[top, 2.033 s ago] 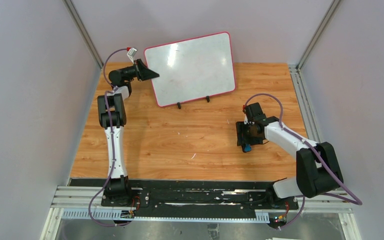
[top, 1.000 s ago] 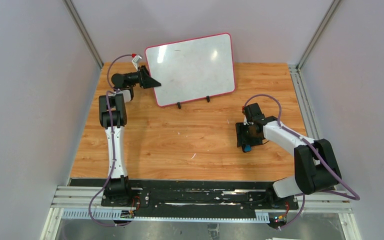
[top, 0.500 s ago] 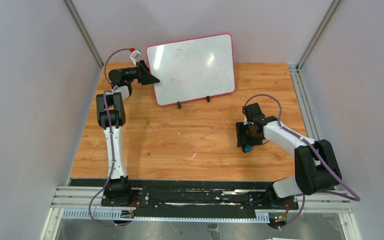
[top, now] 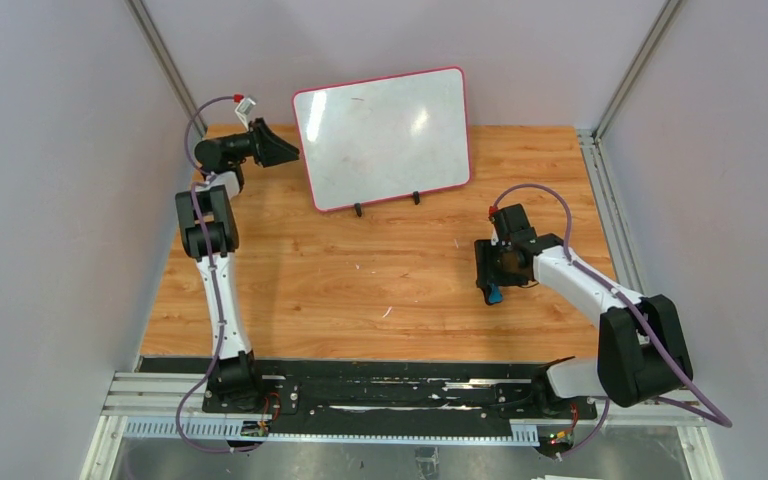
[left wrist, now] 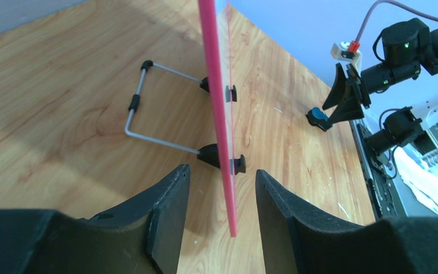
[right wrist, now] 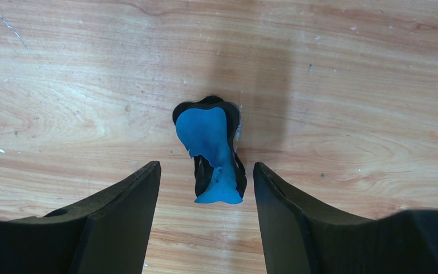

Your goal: Erase the whiteboard

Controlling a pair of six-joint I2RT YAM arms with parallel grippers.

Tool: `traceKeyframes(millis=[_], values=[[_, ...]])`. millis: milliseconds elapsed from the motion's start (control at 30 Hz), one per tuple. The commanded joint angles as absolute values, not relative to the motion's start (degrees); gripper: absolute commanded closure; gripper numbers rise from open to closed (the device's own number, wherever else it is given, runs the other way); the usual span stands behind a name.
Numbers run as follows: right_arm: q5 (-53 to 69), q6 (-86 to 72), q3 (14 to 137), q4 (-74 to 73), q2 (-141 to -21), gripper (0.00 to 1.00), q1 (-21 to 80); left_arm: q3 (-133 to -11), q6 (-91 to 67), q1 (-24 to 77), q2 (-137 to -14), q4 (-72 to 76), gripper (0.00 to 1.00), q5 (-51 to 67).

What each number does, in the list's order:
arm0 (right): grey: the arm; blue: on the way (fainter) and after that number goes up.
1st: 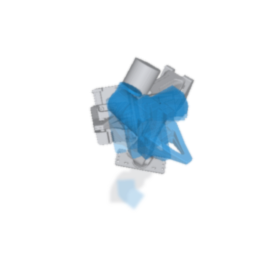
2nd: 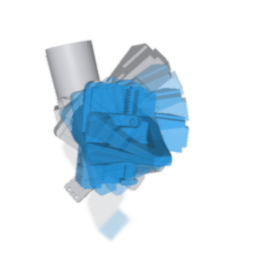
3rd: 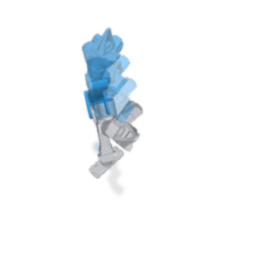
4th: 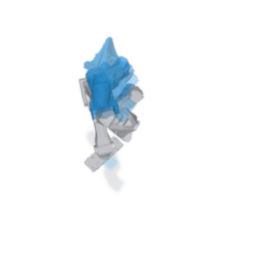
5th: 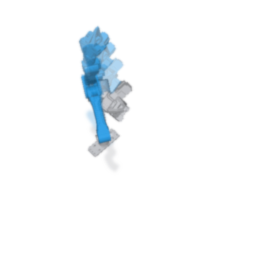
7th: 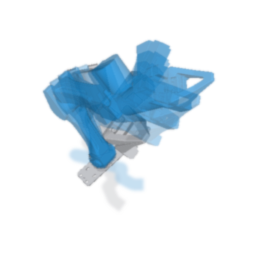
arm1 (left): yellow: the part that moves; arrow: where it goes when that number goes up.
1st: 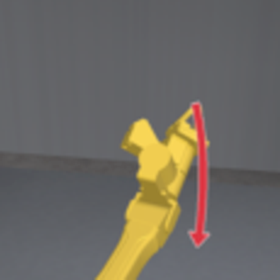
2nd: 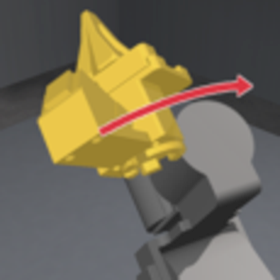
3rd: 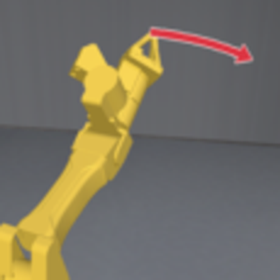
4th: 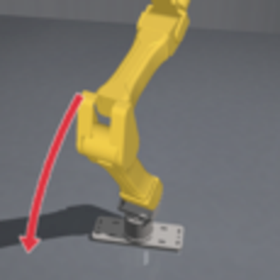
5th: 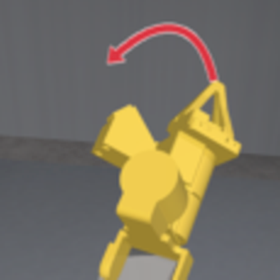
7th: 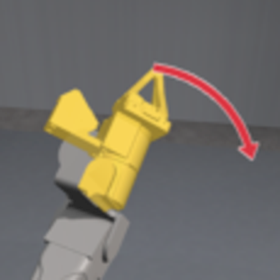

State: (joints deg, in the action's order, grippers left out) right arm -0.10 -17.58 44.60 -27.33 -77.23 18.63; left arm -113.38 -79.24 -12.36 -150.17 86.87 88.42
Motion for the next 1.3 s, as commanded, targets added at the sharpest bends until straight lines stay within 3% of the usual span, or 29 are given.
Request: traceKeyframes(millis=[0, 267, 867, 1267], values=[[-1.0, -17.7, 44.0, -28.5, -75.9, 0.39, 17.6, -112.2, -79.8, -14.7, -146.0, 90.3, 0.50, 89.7], [-1.8, -18.3, 43.3, -29.3, -72.7, 0.39, 17.6, -101.5, -81.7, -19.4, -138.2, 90.4, 0.51, 89.7], [-7.6, -18.9, 42.3, -34.0, -65.9, 0.41, 17.7, -60.4, -78.9, -21.6, -106.9, 90.5, 0.51, 89.8], [-5.0, -19.1, 42.3, -32.0, -65.4, 0.41, 17.7, -49.2, -85.1, -29.3, -91.7, 90.6, 0.50, 90.0]])
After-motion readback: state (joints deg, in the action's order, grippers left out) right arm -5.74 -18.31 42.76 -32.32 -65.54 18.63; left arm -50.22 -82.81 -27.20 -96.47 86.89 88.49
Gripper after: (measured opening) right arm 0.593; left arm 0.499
